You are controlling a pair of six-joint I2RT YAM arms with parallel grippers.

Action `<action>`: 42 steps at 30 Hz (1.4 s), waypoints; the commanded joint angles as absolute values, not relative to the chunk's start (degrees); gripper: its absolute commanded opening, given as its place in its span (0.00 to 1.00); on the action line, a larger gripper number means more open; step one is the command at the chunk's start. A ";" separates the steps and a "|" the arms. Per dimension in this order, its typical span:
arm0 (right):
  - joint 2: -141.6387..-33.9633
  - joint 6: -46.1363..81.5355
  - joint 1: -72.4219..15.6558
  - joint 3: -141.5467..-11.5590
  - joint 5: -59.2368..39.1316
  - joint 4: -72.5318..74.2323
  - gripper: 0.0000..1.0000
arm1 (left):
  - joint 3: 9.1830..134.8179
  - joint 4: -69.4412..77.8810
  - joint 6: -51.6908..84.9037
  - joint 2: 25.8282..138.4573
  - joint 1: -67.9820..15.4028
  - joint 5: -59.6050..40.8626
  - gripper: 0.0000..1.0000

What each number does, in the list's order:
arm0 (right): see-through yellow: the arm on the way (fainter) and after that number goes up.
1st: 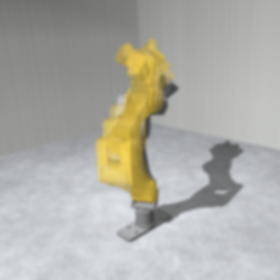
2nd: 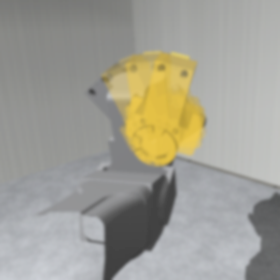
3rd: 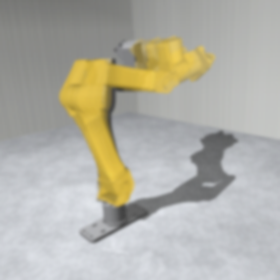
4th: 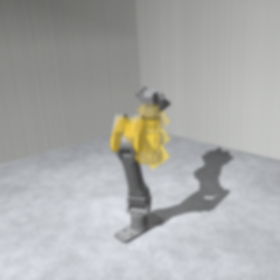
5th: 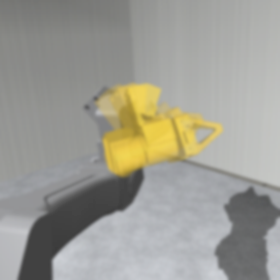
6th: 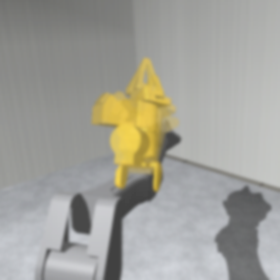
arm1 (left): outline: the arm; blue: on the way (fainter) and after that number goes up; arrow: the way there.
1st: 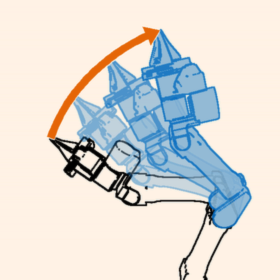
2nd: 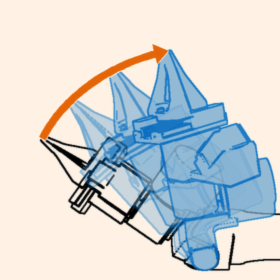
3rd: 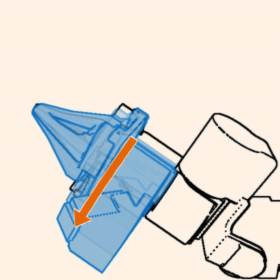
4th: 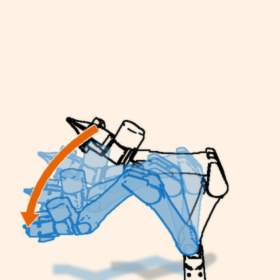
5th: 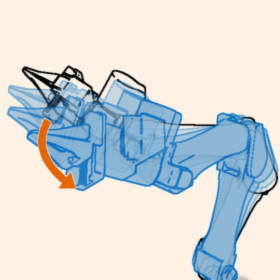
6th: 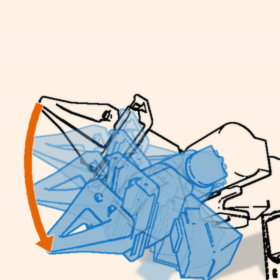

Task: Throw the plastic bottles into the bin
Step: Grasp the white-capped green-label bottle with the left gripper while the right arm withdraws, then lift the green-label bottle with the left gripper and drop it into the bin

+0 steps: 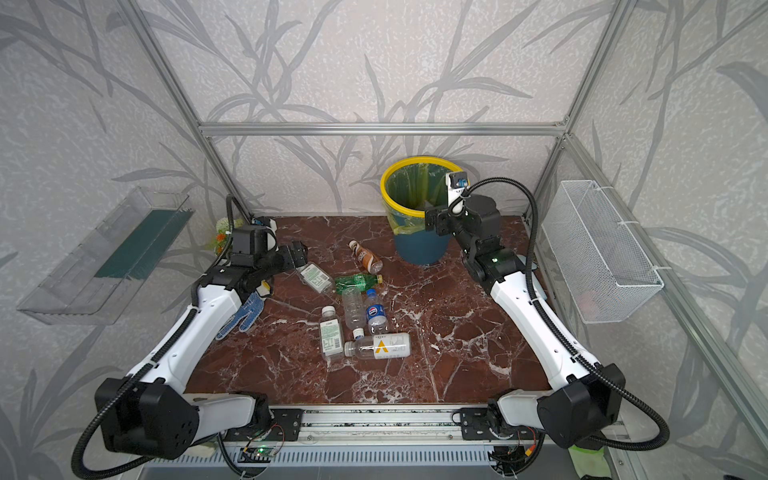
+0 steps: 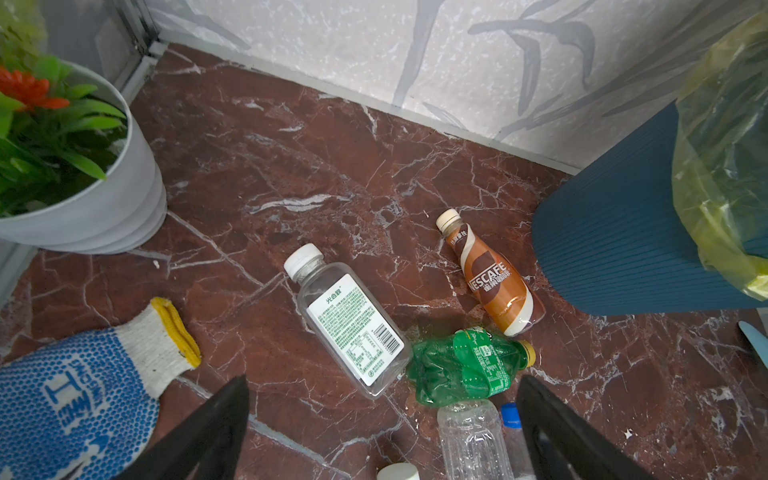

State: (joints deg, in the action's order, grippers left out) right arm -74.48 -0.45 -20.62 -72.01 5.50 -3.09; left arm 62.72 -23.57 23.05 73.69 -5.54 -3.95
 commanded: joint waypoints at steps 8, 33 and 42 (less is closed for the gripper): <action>-67.95 4.85 -19.78 -58.56 4.68 -4.23 1.00 | 65.92 -27.65 41.37 86.79 -5.33 -2.23 0.99; -69.50 10.46 -17.14 -51.02 -1.04 0.97 1.00 | 80.22 -35.86 56.50 110.55 -7.73 -0.88 0.99; -69.00 11.03 -16.79 -50.00 -1.48 0.77 1.00 | 83.05 -34.72 55.20 115.88 -8.35 -1.93 0.98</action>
State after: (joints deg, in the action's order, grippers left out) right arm -69.32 10.31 -17.17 -50.72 -0.84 -0.23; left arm 81.52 -34.00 55.02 114.83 -7.75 -2.66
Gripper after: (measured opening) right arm 0.998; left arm 0.982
